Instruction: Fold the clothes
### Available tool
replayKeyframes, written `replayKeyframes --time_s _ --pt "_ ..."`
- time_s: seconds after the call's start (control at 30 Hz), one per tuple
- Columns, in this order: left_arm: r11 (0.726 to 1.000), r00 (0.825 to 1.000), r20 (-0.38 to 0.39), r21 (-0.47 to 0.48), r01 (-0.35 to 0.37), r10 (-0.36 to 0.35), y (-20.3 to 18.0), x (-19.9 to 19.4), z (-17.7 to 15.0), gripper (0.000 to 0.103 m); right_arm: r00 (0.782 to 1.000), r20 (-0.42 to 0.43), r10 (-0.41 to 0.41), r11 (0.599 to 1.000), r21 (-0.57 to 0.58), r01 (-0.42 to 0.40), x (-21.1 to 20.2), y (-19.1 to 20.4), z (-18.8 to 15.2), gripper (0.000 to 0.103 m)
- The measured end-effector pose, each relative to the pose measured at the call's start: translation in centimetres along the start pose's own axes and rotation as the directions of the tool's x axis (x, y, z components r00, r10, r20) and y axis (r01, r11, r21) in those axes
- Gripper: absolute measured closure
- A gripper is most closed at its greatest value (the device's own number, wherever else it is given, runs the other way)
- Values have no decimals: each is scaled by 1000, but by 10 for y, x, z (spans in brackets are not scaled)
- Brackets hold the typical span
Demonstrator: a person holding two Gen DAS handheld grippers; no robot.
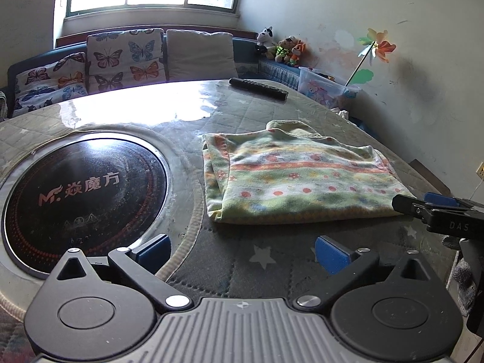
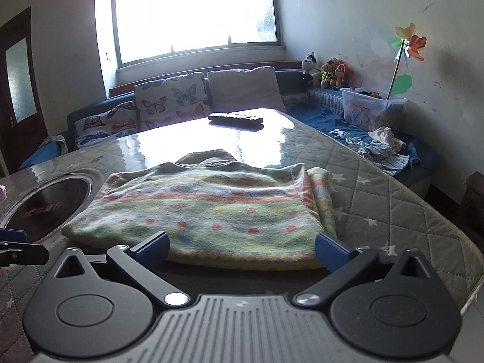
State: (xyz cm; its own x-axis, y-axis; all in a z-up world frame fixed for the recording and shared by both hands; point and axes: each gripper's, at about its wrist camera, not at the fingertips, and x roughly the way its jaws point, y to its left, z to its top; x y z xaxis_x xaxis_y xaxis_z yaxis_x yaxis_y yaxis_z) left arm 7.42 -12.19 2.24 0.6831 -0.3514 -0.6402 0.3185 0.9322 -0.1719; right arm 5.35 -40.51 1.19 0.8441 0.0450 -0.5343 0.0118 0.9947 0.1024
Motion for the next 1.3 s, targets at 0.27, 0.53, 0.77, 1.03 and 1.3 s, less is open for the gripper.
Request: replayKeyframes --time_s 0.27,0.53,0.77,1.03,1.3 --pt "1000 1000 -7 7 -15 15 -1 -5 -3 0 1000 -12 7 1000 -9 -7 -7 11 -7 0" --pt "1000 1000 -9 23 -16 16 -5 -11 -10 0 1000 -17 6 999 -36 -6 -13 22 -13 0" --pt "999 1000 -20 41 -9 10 -11 -14 -17 0 1000 -20 11 999 -40 -12 -19 28 -18 0" --pt "998 999 -36 61 -6 8 -17 -17 -25 0 1000 -27 5 998 -64 -6 -24 37 -27 0" --pt "998 999 -41 66 -5 8 -19 -20 -30 0 999 -36 -7 997 -73 5 -26 42 -32 0"
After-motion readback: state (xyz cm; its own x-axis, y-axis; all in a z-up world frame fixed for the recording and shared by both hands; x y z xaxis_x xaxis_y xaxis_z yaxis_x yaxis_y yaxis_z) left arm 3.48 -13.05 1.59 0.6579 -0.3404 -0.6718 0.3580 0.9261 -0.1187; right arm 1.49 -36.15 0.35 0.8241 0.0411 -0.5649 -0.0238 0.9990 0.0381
